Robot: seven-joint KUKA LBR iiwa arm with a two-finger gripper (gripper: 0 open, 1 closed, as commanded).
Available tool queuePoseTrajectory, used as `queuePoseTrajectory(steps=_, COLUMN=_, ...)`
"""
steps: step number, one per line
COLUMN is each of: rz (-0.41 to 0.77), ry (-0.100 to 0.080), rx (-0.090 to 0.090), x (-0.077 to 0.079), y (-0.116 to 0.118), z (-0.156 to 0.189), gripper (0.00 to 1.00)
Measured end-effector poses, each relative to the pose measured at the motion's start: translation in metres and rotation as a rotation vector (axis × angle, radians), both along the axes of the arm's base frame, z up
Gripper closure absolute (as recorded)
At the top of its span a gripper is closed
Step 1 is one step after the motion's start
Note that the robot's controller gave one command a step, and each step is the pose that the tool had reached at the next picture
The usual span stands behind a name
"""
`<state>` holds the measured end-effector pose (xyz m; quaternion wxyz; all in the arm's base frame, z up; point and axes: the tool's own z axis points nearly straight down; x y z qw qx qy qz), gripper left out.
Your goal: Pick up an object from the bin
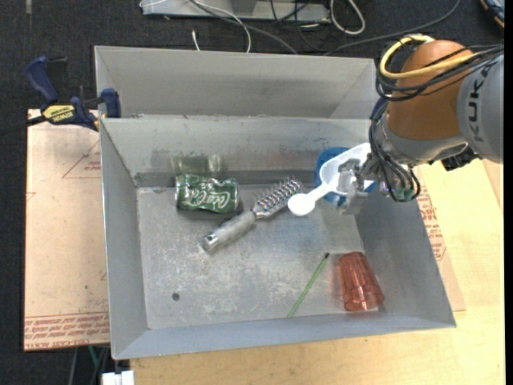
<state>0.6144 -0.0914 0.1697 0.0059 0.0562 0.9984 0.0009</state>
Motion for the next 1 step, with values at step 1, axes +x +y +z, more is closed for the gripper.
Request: queuePoseTrajectory(steps=1, rz=0.0, ry=-0.002, rx=0.0, x=0.0003, y=-0.0001, z=0.0279, gripper=1.0)
